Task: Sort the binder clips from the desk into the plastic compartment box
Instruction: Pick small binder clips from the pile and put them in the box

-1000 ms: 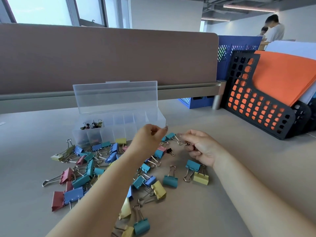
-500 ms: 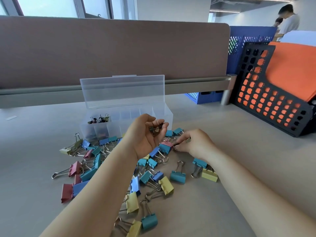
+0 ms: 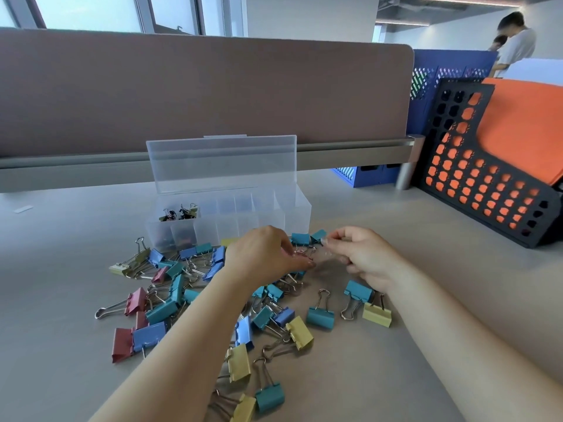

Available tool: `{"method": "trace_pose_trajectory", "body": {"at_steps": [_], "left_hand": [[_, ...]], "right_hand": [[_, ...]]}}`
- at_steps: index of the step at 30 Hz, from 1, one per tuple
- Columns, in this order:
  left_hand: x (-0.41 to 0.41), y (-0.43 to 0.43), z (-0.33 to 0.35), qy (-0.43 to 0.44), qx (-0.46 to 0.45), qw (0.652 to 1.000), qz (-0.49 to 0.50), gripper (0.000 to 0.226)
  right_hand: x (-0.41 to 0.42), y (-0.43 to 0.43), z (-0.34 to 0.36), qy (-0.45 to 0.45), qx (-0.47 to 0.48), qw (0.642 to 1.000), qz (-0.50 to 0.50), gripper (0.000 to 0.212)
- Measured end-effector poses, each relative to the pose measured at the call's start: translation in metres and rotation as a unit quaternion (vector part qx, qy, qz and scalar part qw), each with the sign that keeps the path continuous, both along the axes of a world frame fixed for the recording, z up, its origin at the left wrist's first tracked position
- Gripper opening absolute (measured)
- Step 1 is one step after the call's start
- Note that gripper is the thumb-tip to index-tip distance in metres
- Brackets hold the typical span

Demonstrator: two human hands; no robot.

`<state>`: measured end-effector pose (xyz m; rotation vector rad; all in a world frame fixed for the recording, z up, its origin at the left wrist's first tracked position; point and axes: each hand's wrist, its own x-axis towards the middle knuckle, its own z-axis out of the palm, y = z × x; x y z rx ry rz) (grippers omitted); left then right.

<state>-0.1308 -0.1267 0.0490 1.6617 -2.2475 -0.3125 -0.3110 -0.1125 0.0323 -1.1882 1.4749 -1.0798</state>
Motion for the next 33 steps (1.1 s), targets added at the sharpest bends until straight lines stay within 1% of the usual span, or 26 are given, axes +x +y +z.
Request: {"method": "trace_pose_trajectory", "body": {"at_steps": [2,4,7,10,13,15,17,18,20,21,22,24,25,27,29,31,33], "left_hand": [[-0.002,0.001,-0.001,-0.040,-0.025,0.999,0.013,0.057],[-0.007,0.003,-0.003,-0.076,-0.041,0.996,0.018,0.058],[-0.013,0.004,-0.006,-0.086,-0.057,0.994,0.022,0.043],[-0.010,0.003,-0.002,-0.051,-0.044,0.998,0.012,0.036],[-0.006,0.004,0.003,-0.009,0.021,0.998,-0.055,0.028],[-0.003,0.006,0.003,0.010,0.070,0.991,-0.116,0.030],[0.002,0.006,0.004,0.029,0.089,0.987,-0.132,0.037],[0.006,0.004,0.005,0.044,0.085,0.988,-0.123,0.037],[0.015,-0.002,0.007,0.067,0.068,0.991,-0.099,0.028],[0.020,-0.004,0.008,0.069,0.059,0.992,-0.088,0.022],[0.024,-0.006,0.009,0.068,0.055,0.993,-0.081,0.018],[0.029,-0.006,0.010,0.065,0.060,0.993,-0.082,0.018],[0.030,-0.005,0.010,0.062,0.069,0.992,-0.088,0.019],[0.031,-0.001,0.011,0.058,0.089,0.989,-0.104,0.018],[0.034,0.002,0.011,0.058,0.113,0.985,-0.116,0.014],[0.039,0.002,0.011,0.057,0.134,0.982,-0.121,0.012],[0.045,0.000,0.011,0.054,0.140,0.981,-0.123,0.008]], "right_hand": [[-0.005,-0.001,0.001,-0.153,0.009,0.988,-0.006,0.005],[-0.008,-0.002,0.002,-0.230,0.016,0.973,0.001,0.005],[-0.008,-0.001,0.000,-0.275,0.031,0.961,0.006,0.004],[-0.008,0.001,0.002,-0.309,0.047,0.950,0.002,0.007],[-0.007,0.002,0.004,-0.329,0.068,0.942,-0.006,0.007],[-0.006,0.002,0.005,-0.319,0.075,0.945,-0.022,0.007],[-0.005,0.001,0.006,-0.272,0.069,0.959,-0.033,0.010],[-0.004,0.001,0.007,-0.226,0.060,0.972,-0.028,0.009],[-0.001,0.001,0.007,-0.105,0.037,0.994,-0.002,0.005],[0.002,0.002,0.008,-0.041,0.027,0.999,0.012,0.008],[0.005,0.003,0.008,0.023,0.014,0.999,0.024,0.011],[0.013,0.004,0.007,0.146,-0.029,0.988,0.035,0.009],[0.016,0.004,0.006,0.185,-0.055,0.980,0.040,0.007],[0.020,0.005,0.003,0.225,-0.081,0.969,0.064,0.009],[0.020,0.006,0.003,0.262,-0.082,0.958,0.078,0.007],[0.017,0.005,0.004,0.298,-0.073,0.949,0.067,0.007],[0.014,0.005,0.005,0.315,-0.060,0.946,0.056,0.006]]}}
